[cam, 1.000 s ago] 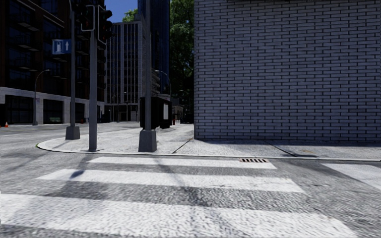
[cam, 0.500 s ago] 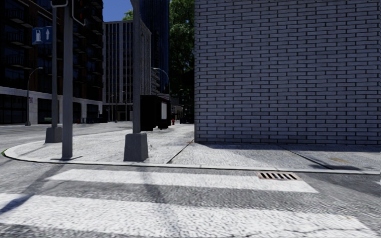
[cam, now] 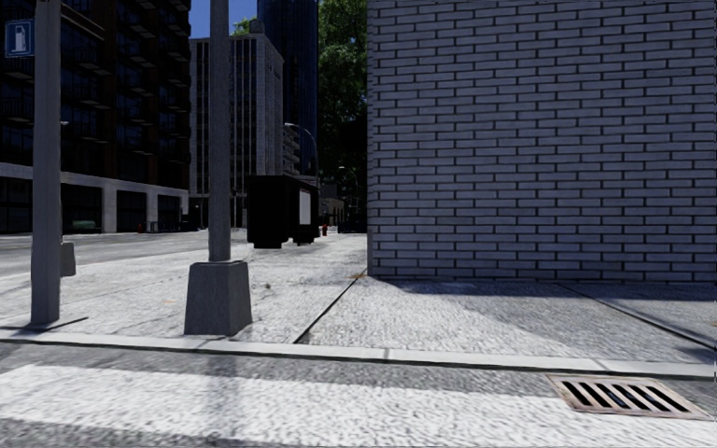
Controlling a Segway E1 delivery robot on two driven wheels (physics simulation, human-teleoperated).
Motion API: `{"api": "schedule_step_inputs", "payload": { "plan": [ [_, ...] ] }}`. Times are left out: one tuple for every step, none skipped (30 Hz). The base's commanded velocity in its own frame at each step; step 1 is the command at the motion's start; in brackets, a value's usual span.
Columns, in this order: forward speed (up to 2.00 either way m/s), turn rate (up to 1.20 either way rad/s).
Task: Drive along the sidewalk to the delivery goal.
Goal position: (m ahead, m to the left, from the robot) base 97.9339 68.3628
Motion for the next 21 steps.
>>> {"api": "schedule_step_inputs", "payload": {
  "plan": [
    [1.98, 0.0],
    [1.98, 0.0],
    [1.98, 0.0],
    [1.98, 0.0],
    [1.98, 0.0],
    [1.98, 0.0],
    [1.98, 0.0],
    [1.98, 0.0],
    [1.98, 0.0],
    [1.98, 0.0],
    [1.98, 0.0],
    [1.98, 0.0],
    [1.98, 0.0],
    [1.98, 0.0],
    [1.98, 0.0],
    [1.98, 0.0],
    [1.98, 0.0],
    [1.98, 0.0],
    [1.98, 0.0],
    [1.98, 0.0],
    [1.98, 0.0]
  ]
}}
